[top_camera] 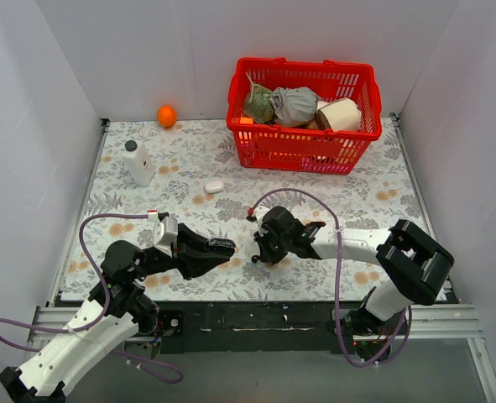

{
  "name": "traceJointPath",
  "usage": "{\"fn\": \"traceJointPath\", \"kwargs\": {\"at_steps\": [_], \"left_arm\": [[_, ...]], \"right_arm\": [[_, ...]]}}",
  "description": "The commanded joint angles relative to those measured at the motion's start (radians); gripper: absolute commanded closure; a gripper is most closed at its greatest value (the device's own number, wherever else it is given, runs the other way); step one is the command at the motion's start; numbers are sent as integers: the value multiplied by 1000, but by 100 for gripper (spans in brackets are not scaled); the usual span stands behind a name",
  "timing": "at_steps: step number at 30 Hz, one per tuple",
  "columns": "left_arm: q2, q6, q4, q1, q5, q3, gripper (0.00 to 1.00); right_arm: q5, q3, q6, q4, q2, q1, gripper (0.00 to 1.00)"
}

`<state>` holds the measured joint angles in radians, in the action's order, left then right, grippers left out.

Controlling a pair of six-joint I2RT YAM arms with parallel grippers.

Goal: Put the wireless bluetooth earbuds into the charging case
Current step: Pick up the earbud from the center of the board.

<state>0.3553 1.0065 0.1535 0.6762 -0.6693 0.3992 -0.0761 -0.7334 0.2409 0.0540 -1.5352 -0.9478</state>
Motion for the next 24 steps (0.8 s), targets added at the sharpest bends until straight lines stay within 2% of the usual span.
{"fn": "traceJointPath", "kwargs": {"at_steps": [1, 13, 21, 24], "left_arm": [[-10, -9, -9, 0, 11, -8, 100], [-24, -5, -14, 2, 22, -23, 100], [-36, -3, -19, 0, 28, -34, 100], [-41, -6, -17, 0, 31, -33, 100]], "right_arm": [[22, -38, -5, -22, -25, 15, 99], [-17, -84, -51, -43, -83, 43, 99], [-111, -144, -86, -43, -131, 44, 97], [-64, -156, -78, -40, -120, 47, 85]]}}
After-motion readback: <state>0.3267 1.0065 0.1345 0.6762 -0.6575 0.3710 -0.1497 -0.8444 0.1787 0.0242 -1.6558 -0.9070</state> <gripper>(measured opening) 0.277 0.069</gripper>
